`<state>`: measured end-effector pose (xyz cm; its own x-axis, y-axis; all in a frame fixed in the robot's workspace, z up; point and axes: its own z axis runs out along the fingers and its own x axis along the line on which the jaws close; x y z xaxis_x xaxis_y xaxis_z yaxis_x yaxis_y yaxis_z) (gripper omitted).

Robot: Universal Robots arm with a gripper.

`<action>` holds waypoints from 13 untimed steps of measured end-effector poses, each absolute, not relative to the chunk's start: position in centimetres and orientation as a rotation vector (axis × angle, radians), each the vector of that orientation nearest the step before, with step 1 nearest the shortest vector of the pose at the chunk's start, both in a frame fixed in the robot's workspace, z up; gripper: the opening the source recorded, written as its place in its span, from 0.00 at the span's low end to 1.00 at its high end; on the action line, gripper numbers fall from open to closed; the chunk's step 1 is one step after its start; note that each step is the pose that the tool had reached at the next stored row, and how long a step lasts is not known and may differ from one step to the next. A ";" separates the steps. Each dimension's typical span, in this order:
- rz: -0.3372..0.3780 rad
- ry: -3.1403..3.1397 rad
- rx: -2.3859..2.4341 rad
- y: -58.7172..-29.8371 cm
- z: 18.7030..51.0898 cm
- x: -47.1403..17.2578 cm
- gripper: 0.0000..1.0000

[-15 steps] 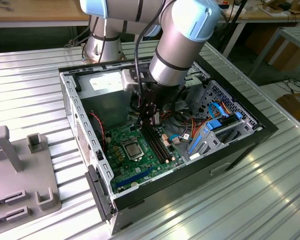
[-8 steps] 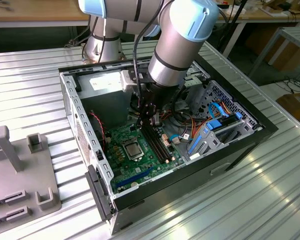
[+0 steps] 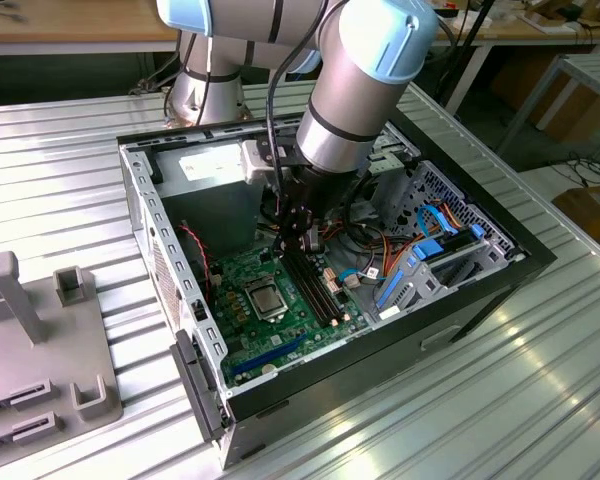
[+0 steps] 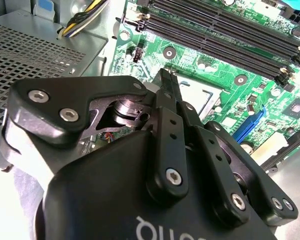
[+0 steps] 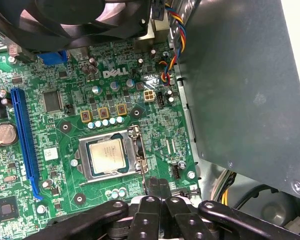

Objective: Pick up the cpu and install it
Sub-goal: 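Install the first cpu locking lever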

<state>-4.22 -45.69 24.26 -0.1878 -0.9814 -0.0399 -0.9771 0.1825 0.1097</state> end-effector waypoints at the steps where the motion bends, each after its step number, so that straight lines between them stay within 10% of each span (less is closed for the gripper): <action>1: -0.171 -2.385 1.976 -45.7 24.3 -4.2 0.11; 13: -0.129 -2.410 1.999 -45.7 24.2 -4.2 0.11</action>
